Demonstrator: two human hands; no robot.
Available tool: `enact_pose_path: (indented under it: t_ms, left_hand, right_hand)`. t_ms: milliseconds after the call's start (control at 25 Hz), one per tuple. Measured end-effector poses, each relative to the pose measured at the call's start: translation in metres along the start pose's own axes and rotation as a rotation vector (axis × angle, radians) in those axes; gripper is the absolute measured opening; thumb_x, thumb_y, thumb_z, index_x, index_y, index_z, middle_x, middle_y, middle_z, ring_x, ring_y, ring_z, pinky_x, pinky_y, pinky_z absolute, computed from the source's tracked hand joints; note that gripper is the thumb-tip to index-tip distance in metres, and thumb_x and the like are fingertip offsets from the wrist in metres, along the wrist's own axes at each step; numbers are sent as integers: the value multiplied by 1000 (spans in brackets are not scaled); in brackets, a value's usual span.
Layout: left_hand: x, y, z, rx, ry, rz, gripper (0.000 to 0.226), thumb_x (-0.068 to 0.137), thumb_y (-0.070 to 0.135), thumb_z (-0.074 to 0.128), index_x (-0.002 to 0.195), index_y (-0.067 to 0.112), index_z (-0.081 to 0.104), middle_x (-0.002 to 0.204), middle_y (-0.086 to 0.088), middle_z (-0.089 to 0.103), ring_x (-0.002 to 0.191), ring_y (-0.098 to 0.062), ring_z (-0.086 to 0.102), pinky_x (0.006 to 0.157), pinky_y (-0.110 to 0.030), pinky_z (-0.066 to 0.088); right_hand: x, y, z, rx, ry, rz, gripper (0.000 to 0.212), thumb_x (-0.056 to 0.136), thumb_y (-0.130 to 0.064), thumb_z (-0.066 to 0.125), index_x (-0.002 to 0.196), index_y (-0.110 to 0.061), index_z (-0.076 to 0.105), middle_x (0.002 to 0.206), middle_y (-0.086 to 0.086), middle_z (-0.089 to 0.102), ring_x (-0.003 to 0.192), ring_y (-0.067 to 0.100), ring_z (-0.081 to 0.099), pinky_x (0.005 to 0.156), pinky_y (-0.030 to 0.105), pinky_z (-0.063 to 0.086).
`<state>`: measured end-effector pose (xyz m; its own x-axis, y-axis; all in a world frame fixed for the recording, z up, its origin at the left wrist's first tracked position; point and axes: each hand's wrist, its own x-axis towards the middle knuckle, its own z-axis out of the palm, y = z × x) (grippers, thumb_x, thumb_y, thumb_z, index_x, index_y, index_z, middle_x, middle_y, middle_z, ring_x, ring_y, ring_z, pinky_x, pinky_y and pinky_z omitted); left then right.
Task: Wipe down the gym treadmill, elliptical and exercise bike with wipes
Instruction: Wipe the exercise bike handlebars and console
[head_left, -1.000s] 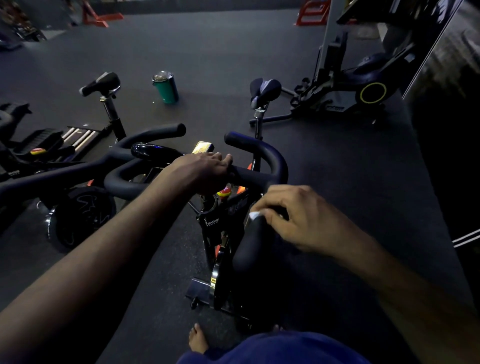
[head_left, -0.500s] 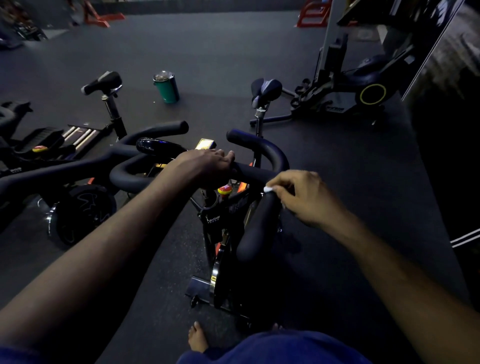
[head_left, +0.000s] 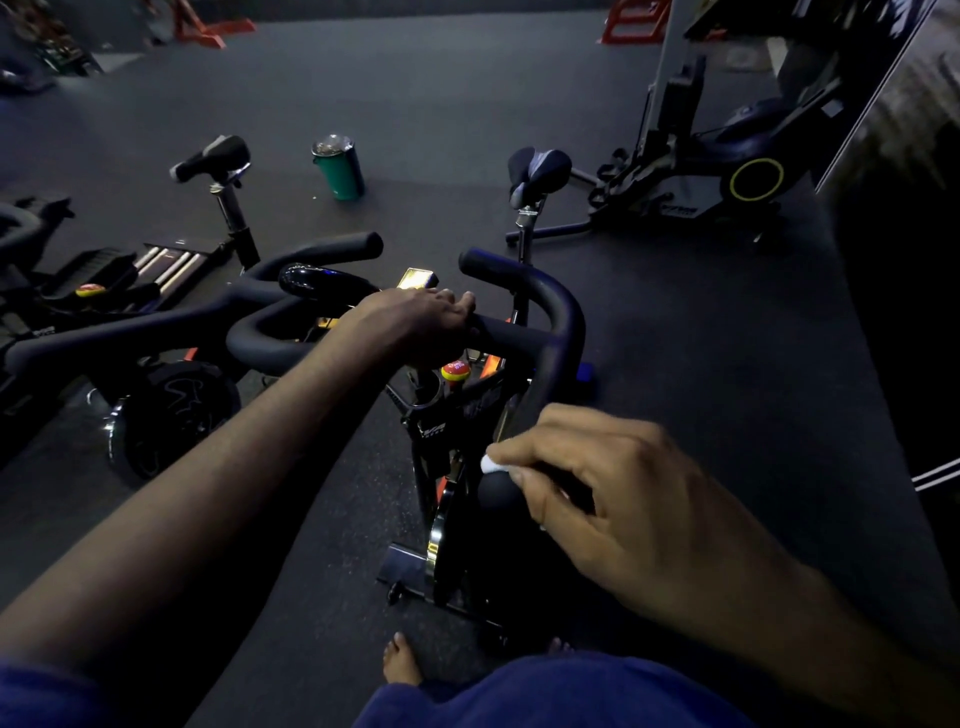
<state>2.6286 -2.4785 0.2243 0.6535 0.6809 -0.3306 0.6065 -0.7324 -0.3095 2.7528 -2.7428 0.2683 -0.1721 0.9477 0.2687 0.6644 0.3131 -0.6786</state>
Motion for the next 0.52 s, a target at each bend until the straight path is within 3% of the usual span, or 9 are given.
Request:
enact_pose_path:
  t_ms: [160,320,520]
  left_hand:
    - [3,-3,4,-6,-6,-1,62,107,35,40,158,9,17,157,-17,40,141,-32,44,108,-51,46]
    - [1,-2,1,-8,-3,2,63,107,33,40,160,10,15,158,-17,37,142,-32,43,109,-51,45]
    - [2,-3,2,-41,-16,11,65,108,35,37,161,10,8,161,-16,33,145,-30,39,114,-47,41]
  right_hand:
    - [-10,-2,14,39,58,-91,19,99,-26,56,106,-19,72,91,-11,59,76,6,61,69,21,50]
    - [-6,3,17,54,140,-105,18,98,-20,57,102,-18,74,88,-9,61,70,3,58,66,16,47]
    - [23,46,14,-50,169,37,22,93,-32,54,94,-21,74,88,-15,62,77,4,61,71,24,50]
